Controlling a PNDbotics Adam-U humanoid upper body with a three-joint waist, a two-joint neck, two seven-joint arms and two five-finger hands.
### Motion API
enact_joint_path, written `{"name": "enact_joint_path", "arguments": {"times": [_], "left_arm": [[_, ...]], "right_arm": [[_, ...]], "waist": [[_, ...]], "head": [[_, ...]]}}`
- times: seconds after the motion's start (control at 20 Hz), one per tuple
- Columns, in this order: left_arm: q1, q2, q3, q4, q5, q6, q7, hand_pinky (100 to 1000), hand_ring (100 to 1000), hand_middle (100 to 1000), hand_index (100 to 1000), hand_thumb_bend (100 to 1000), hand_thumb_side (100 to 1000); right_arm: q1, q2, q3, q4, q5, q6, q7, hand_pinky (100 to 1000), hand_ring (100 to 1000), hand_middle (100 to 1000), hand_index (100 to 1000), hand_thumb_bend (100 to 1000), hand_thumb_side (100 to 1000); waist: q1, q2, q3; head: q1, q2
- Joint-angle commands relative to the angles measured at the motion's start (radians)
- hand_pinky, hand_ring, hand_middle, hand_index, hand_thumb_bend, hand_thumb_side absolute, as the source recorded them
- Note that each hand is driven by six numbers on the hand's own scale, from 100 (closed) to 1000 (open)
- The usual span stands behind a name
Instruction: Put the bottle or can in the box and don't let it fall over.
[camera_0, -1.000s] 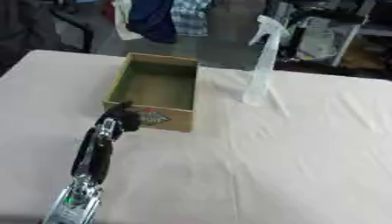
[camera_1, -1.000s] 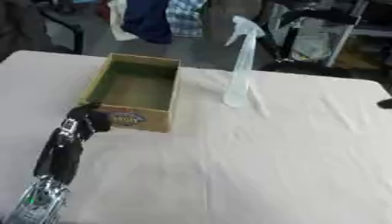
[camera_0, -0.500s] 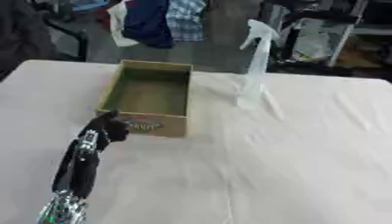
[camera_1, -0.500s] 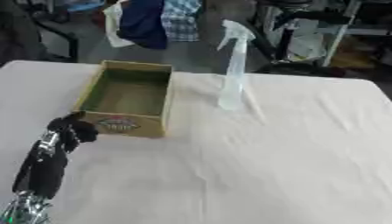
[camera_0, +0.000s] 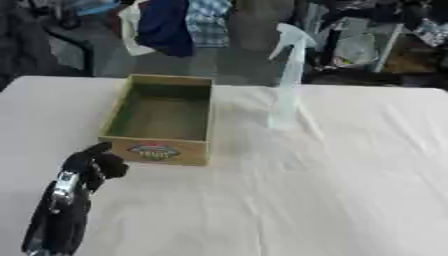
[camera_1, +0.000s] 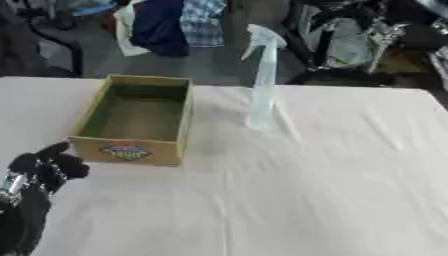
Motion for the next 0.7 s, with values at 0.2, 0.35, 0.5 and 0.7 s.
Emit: {"name": "enact_joint_path", "arguments": {"times": [0.2, 0.35, 0.5, 0.7], "left_arm": [[-0.037, -0.015, -0.022, 0.004, 0.013, 0.002, -0.038, 712, 640, 583, 825, 130, 1000], [-0.042, -0.020, -0.028, 0.013, 0.014, 0.002, -0.051, 712, 639, 581, 824, 130, 1000], [-0.050, -0.025, -0.034, 0.019, 0.013, 0.001, -0.064, 712, 639, 580, 824, 129, 1000], [-0.065, -0.027, -0.040, 0.023, 0.009, -0.001, -0.077, 711, 637, 577, 823, 130, 1000]], "right_arm": [[-0.067, 0.036, -0.017, 0.180, 0.102, -0.125, 0.154, 879, 1000, 1000, 1000, 100, 292], [-0.073, 0.047, -0.024, 0.205, 0.149, -0.154, 0.115, 923, 1000, 1000, 1000, 100, 304], [-0.074, 0.048, -0.030, 0.215, 0.184, -0.174, 0.056, 950, 1000, 1000, 1000, 100, 323], [-0.068, 0.036, -0.034, 0.209, 0.204, -0.193, -0.002, 971, 1000, 1000, 1000, 100, 316]], "waist": [[-0.007, -0.002, 0.026], [-0.012, 0.000, 0.034], [-0.016, 0.003, 0.044], [-0.029, 0.014, 0.061]], "head": [[-0.076, -0.023], [-0.085, -0.026], [-0.097, -0.034], [-0.119, -0.049]]}}
